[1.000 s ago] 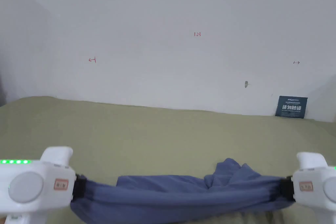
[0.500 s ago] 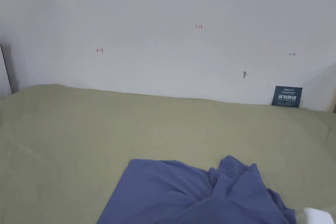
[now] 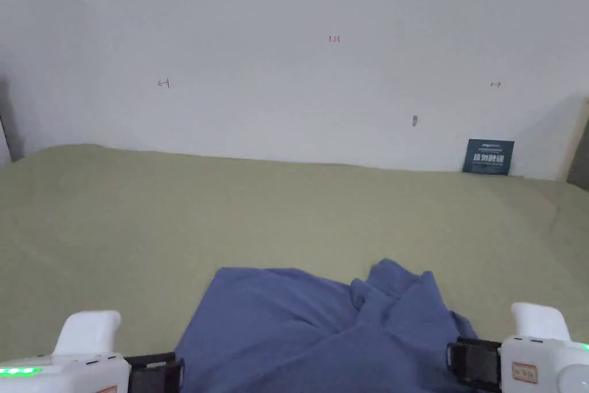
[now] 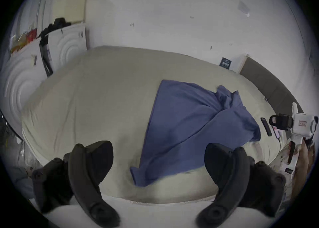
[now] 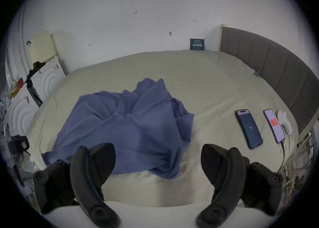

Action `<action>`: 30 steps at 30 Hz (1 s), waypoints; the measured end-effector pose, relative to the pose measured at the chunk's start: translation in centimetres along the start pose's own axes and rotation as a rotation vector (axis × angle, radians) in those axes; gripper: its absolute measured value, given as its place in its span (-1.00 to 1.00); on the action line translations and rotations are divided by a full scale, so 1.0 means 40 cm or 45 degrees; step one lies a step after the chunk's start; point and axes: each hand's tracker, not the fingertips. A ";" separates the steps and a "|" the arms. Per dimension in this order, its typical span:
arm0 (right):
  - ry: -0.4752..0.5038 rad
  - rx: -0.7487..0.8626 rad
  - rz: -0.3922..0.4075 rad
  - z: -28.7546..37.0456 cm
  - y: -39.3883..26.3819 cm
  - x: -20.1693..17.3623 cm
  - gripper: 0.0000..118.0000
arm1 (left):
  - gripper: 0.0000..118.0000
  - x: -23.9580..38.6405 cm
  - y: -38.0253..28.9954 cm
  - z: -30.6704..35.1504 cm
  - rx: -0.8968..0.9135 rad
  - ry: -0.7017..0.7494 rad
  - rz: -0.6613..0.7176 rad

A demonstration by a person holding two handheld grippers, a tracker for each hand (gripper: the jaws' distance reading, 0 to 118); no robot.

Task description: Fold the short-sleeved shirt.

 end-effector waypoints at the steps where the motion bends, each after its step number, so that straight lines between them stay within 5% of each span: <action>1: 0.005 -0.003 0.013 0.008 -0.004 -0.004 0.67 | 0.71 0.007 0.000 0.002 0.003 0.003 -0.013; 2: 0.009 -0.007 0.036 0.016 -0.010 -0.008 0.41 | 0.39 0.014 -0.003 0.001 0.012 0.000 -0.022; 3: 0.008 -0.015 0.053 0.018 -0.015 -0.012 0.01 | -0.14 0.015 -0.011 -0.012 0.008 -0.001 -0.037; 4: -0.004 -0.031 0.062 0.013 -0.022 -0.017 -0.76 | -1.00 0.021 -0.016 -0.020 -0.003 0.006 -0.056; 5: -0.024 -0.051 0.067 0.008 -0.029 -0.020 -0.97 | -1.00 0.028 -0.027 -0.032 -0.012 0.027 -0.068; 12: 0.024 -0.094 0.048 -0.012 -0.055 -0.025 -1.00 | -0.97 0.008 -0.027 -0.042 -0.080 -0.025 -0.071; 13: 0.028 -0.091 0.056 -0.014 -0.056 -0.028 -1.00 | -0.55 -0.001 -0.022 -0.044 -0.086 -0.029 -0.080; 15: 0.034 -0.094 0.063 -0.019 -0.053 -0.036 -1.00 | 0.74 -0.039 -0.018 -0.063 -0.167 -0.049 -0.110; 16: 0.045 -0.099 0.064 -0.025 -0.054 -0.032 -1.00 | 0.98 -0.051 -0.024 -0.079 -0.206 -0.057 -0.121; 23: 0.067 -0.139 0.065 -0.039 -0.053 -0.043 -1.00 | 0.85 -0.116 -0.074 -0.210 -0.319 -0.047 -0.055; 24: 0.064 -0.141 0.070 -0.040 -0.052 -0.040 -1.00 | 0.70 -0.121 -0.080 -0.231 -0.337 -0.069 -0.042; 26: 0.055 -0.146 0.075 -0.047 -0.043 -0.037 -1.00 | 0.05 -0.118 -0.094 -0.256 -0.370 -0.043 -0.014; 28: 0.053 -0.155 0.085 -0.057 -0.027 -0.028 -1.00 | -0.93 -0.114 -0.109 -0.242 -0.351 -0.073 0.079; 30: 0.046 -0.165 0.122 -0.074 0.007 -0.019 -1.00 | -0.94 -0.104 -0.111 -0.212 -0.295 -0.078 0.075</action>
